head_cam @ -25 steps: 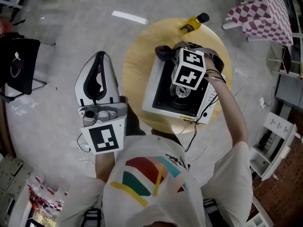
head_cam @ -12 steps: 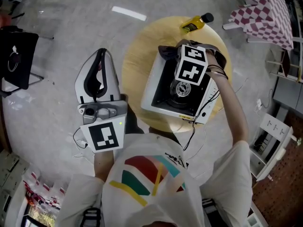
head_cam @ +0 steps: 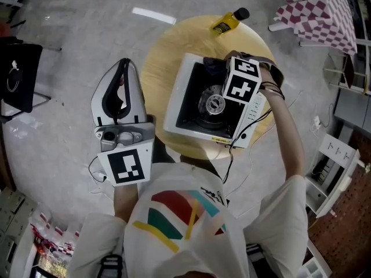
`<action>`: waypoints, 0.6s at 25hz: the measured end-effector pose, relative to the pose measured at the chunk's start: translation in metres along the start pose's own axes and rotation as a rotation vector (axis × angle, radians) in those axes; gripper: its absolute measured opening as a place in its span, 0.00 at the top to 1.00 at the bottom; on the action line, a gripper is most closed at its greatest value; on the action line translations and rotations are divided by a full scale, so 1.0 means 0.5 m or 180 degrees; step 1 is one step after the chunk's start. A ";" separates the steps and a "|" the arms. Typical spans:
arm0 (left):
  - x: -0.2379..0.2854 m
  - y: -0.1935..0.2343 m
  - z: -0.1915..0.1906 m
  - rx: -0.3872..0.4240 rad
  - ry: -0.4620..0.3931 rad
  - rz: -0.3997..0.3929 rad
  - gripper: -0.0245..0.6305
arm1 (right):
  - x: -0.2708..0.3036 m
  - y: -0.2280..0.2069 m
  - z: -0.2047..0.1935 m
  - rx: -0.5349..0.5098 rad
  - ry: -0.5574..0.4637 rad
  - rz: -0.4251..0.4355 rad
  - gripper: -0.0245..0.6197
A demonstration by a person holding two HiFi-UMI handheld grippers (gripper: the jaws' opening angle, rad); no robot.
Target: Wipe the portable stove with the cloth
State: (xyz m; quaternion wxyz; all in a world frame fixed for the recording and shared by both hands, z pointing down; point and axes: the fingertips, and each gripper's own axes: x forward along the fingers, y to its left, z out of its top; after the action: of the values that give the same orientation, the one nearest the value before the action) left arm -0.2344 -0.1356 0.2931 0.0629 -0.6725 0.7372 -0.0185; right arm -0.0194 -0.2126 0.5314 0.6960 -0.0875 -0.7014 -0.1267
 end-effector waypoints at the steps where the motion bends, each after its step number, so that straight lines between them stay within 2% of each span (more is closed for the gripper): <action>1: 0.002 -0.009 0.000 0.0002 0.0004 -0.0017 0.95 | 0.001 0.003 -0.014 0.0012 0.0018 -0.0006 0.91; 15: 0.008 -0.135 0.022 0.0045 -0.0016 -0.0145 0.95 | 0.004 0.040 -0.258 0.0427 0.0295 -0.0029 0.91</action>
State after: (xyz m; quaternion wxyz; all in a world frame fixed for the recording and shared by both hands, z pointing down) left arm -0.1665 -0.1451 0.2897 0.0691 -0.6887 0.7213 -0.0234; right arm 0.1096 -0.2323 0.5345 0.7315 -0.0316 -0.6756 -0.0864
